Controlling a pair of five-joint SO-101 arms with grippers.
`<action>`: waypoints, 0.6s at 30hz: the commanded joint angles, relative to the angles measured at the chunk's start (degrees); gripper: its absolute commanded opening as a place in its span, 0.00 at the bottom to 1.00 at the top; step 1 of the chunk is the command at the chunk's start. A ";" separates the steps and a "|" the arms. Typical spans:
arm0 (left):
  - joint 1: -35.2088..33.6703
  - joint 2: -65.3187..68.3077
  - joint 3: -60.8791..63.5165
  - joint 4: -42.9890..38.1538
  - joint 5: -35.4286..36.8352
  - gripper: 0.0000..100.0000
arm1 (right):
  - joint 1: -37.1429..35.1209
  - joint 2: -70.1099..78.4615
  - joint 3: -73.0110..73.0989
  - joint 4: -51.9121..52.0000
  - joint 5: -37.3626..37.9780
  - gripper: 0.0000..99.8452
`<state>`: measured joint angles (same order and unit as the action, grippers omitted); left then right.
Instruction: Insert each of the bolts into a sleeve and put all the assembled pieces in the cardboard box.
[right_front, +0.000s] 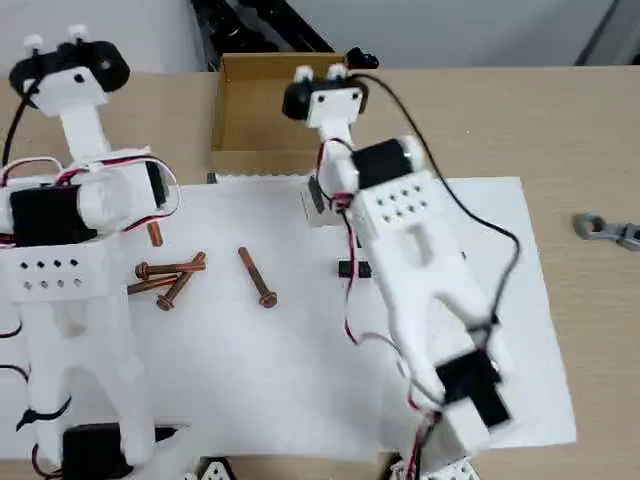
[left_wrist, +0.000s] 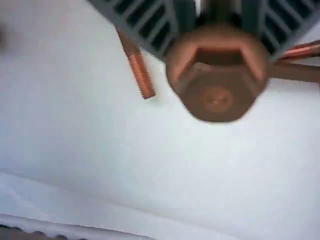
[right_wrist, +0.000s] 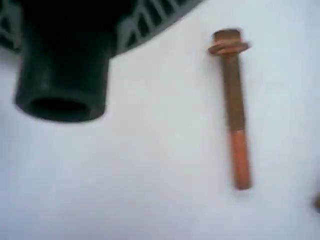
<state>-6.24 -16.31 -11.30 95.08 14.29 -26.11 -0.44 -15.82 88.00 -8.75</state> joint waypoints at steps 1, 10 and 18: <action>3.96 -2.73 -2.86 -2.02 -0.35 0.01 | -0.22 -13.41 -2.20 3.38 0.53 0.01; 13.71 -2.73 -2.86 -9.49 -0.35 0.01 | -0.22 -37.76 -2.02 9.01 0.53 0.01; 18.02 -2.73 -2.86 -22.33 0.09 0.01 | -0.22 -57.10 23.03 5.49 0.26 0.01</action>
<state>10.20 -16.31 -11.30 78.29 14.29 -26.20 -51.69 -3.69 96.35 -8.75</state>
